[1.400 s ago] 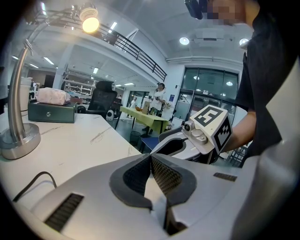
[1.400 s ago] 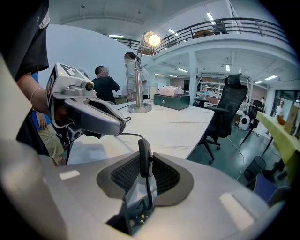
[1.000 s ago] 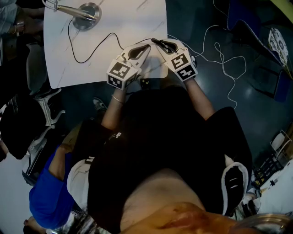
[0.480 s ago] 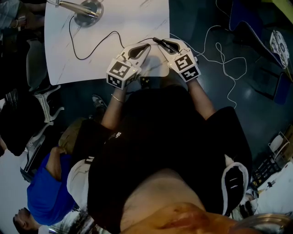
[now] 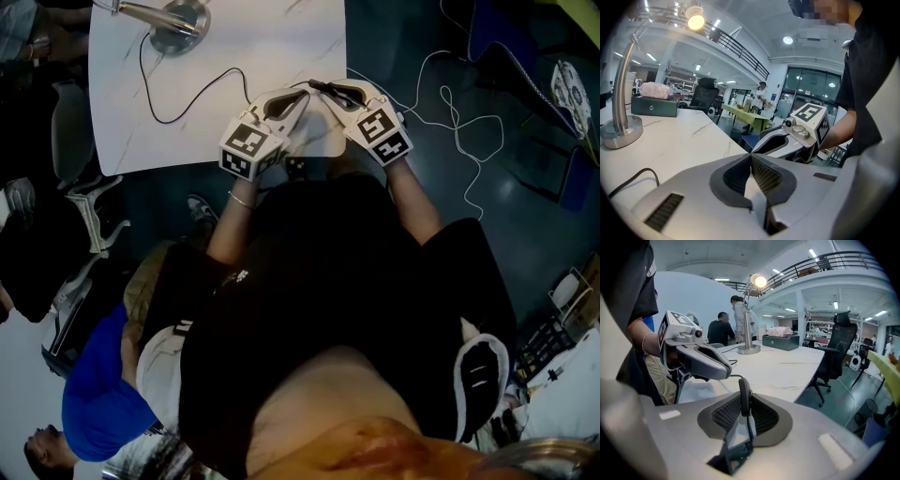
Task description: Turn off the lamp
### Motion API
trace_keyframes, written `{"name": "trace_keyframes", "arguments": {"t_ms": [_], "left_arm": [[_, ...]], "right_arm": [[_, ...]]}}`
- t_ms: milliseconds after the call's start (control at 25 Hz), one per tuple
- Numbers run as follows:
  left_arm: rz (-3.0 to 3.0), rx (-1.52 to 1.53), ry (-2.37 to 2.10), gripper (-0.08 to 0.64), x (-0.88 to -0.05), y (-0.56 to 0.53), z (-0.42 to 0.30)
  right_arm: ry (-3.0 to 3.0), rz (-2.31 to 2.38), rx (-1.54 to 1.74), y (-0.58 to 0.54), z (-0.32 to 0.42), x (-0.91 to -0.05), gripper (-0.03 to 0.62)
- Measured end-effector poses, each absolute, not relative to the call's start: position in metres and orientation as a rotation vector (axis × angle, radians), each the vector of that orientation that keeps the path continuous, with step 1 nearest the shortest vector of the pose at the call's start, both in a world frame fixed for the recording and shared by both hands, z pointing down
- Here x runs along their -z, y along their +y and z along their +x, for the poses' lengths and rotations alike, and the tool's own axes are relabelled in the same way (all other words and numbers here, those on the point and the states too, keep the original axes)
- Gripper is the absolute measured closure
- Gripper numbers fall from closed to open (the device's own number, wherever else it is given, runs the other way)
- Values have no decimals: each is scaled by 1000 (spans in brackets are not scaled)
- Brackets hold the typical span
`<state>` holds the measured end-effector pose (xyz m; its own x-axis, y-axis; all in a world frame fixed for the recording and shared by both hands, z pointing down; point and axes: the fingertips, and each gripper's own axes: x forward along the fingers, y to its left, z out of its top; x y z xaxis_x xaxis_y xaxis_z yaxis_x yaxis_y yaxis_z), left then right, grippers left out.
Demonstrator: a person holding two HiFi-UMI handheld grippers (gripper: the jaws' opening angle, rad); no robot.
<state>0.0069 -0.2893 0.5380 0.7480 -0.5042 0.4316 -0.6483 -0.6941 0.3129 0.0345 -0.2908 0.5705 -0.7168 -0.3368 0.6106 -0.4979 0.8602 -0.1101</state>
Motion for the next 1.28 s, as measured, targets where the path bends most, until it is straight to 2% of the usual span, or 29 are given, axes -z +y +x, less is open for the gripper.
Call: {"name": "trace_keyframes", "arguments": {"t_ms": [440, 1000, 1280], "left_arm": [[2476, -471, -852, 552, -547, -290, 12], [2486, -454, -878, 552, -537, -290, 8], [2488, -437, -900, 552, -532, -286, -1]], "right_arm": [[-2462, 589, -389, -286, 34, -561, 528], [-2384, 659, -204, -290, 41, -566, 505], [-2411, 667, -180, -289, 32, -556, 474]]}}
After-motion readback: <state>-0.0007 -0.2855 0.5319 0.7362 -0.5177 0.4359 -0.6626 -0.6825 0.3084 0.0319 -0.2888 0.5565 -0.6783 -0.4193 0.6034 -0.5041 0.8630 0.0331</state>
